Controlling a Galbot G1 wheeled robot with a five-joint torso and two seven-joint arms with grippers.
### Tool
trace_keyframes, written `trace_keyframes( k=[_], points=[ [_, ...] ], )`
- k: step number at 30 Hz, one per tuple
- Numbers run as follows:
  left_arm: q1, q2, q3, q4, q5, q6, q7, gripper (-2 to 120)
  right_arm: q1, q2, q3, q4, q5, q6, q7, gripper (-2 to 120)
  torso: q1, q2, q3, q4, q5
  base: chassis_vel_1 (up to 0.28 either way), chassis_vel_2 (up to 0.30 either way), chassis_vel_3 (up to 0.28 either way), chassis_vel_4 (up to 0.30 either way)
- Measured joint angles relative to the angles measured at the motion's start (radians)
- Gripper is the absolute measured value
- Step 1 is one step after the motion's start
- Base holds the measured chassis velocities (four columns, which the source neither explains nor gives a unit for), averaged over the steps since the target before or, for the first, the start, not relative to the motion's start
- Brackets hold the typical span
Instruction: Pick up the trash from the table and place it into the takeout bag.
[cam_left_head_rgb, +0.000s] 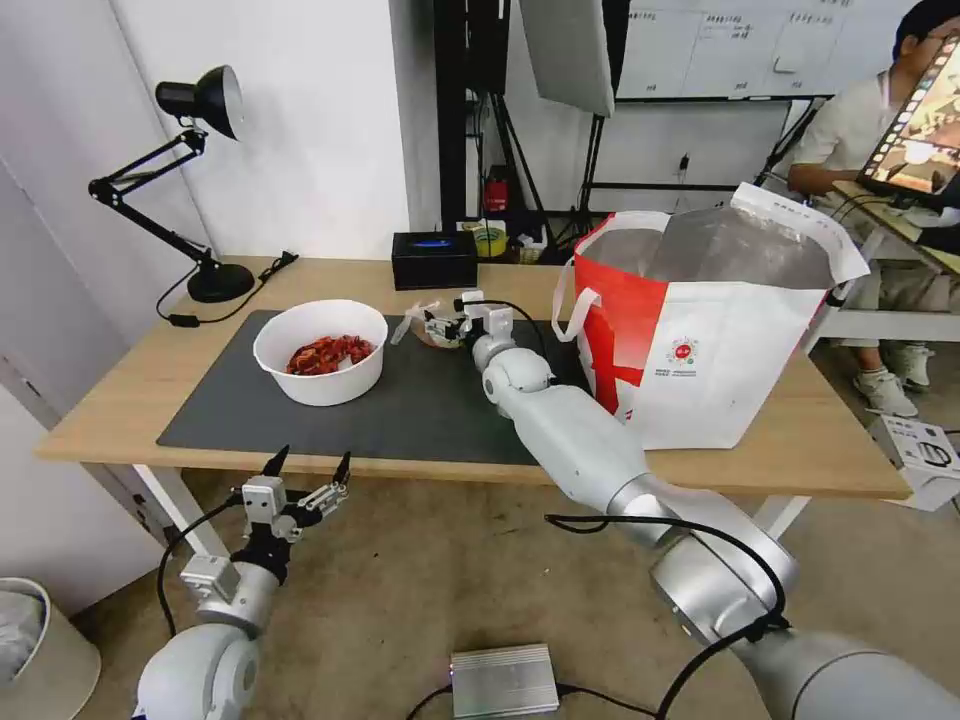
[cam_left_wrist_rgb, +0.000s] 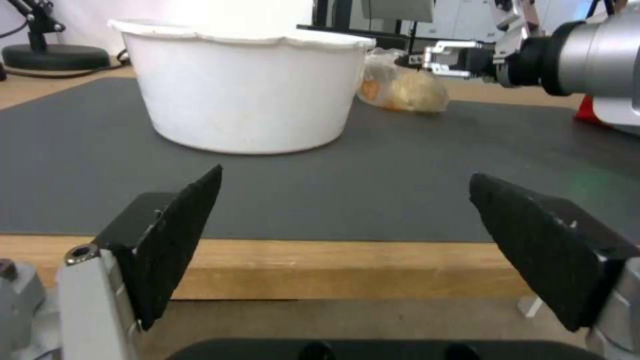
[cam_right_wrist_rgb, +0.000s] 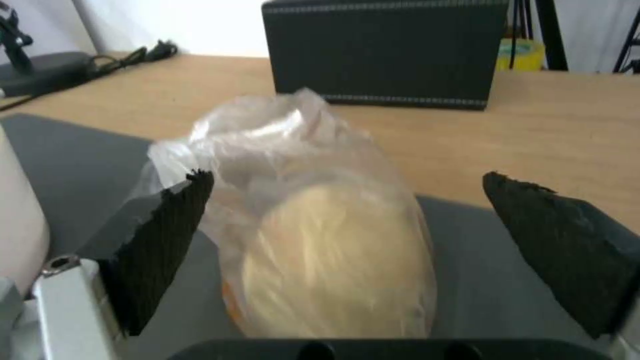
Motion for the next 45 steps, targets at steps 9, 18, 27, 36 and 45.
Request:
trace_keyframes(
  k=[9, 18, 27, 36, 45],
  points=[
    [0.0, -0.011, 0.008, 0.005, 0.01, -0.005, 0.001, 100, -0.009, 0.0, 0.017, -0.027, -0.027, 0.028, -0.043, 100, 0.0, 0.0, 0.0, 0.0, 0.0, 0.0, 0.0, 0.0, 0.0],
    [0.002, -0.026, 0.013, 0.011, 0.022, -0.019, 0.002, 100, -0.012, 0.0, 0.017, -0.05, -0.047, 0.036, -0.055, 100, 0.0, 0.0, 0.0, 0.0, 0.0, 0.0, 0.0, 0.0, 0.0],
    [0.003, -0.03, 0.012, 0.015, 0.022, -0.022, 0.003, 100, -0.023, 0.001, 0.016, -0.051, -0.067, 0.028, -0.052, 75, 0.0, 0.0, 0.0, 0.0, 0.0, 0.0, 0.0, 0.0, 0.0],
    [0.001, -0.032, 0.017, 0.022, 0.025, -0.023, 0.006, 100, -0.023, 0.0, 0.011, -0.053, -0.07, 0.028, -0.05, 40, 0.0, 0.0, 0.0, 0.0, -0.0002, 0.0, 0.0, 0.0, 0.0],
    [-0.001, -0.031, 0.018, 0.033, 0.024, -0.03, 0.009, 100, -0.037, -0.001, 0.009, -0.041, -0.097, 0.032, -0.042, 10, 0.0, 0.0, 0.0, 0.0, -0.0001, 0.0, 0.0, 0.0, 0.0]
  ],
)
